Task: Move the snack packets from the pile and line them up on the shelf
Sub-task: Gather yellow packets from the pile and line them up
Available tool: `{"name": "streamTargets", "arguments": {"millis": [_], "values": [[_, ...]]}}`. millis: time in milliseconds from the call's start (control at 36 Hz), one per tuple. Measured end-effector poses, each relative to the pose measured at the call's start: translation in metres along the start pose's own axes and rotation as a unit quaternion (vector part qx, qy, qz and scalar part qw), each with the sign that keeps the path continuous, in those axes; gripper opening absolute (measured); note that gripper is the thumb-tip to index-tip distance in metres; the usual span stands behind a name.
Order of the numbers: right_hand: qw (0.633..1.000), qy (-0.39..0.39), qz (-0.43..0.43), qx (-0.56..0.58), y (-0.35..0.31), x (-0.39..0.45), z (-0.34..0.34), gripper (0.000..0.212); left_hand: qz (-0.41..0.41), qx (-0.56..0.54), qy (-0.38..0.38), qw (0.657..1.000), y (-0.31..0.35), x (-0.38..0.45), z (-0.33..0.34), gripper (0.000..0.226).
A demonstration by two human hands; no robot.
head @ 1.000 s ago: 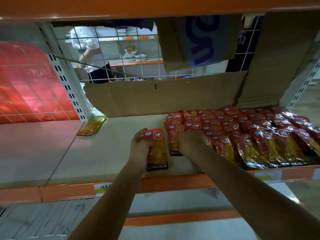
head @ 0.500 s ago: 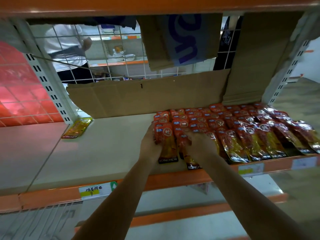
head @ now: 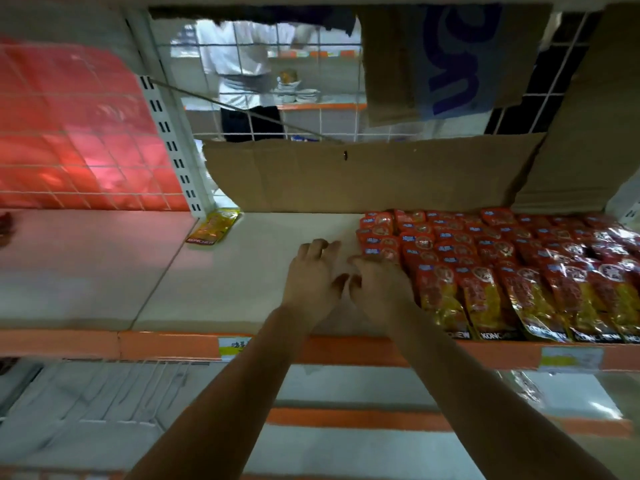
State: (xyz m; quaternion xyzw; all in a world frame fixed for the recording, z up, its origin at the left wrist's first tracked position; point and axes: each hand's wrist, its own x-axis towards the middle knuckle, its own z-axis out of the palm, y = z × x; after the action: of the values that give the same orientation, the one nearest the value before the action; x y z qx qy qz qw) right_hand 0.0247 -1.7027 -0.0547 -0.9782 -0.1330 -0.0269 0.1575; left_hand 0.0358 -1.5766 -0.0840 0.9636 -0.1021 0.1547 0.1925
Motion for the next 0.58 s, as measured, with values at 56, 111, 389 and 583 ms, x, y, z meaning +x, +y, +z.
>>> {"name": "streamTargets", "arguments": {"millis": [56, 111, 389, 583], "values": [[1.0, -0.002, -0.024, -0.019, -0.023, 0.008, 0.006, 0.039, -0.002, 0.021, 0.015, 1.0, -0.021, -0.006, -0.015, 0.059], [0.999, -0.004, -0.042, -0.025, -0.048, 0.015, 0.012, 0.038, -0.011, 0.04, 0.031, 0.999, -0.044, -0.013, -0.032, 0.059], [0.995, 0.011, -0.091, -0.029, -0.206, 0.054, 0.063, 0.044, -0.02, 0.074, 0.101, 0.992, -0.195, -0.067, -0.123, 0.052], [0.993, 0.022, -0.106, -0.036, -0.349, 0.069, 0.104, 0.045, -0.026, 0.128, 0.086, 0.988, -0.324, -0.118, -0.201, 0.058]]}}
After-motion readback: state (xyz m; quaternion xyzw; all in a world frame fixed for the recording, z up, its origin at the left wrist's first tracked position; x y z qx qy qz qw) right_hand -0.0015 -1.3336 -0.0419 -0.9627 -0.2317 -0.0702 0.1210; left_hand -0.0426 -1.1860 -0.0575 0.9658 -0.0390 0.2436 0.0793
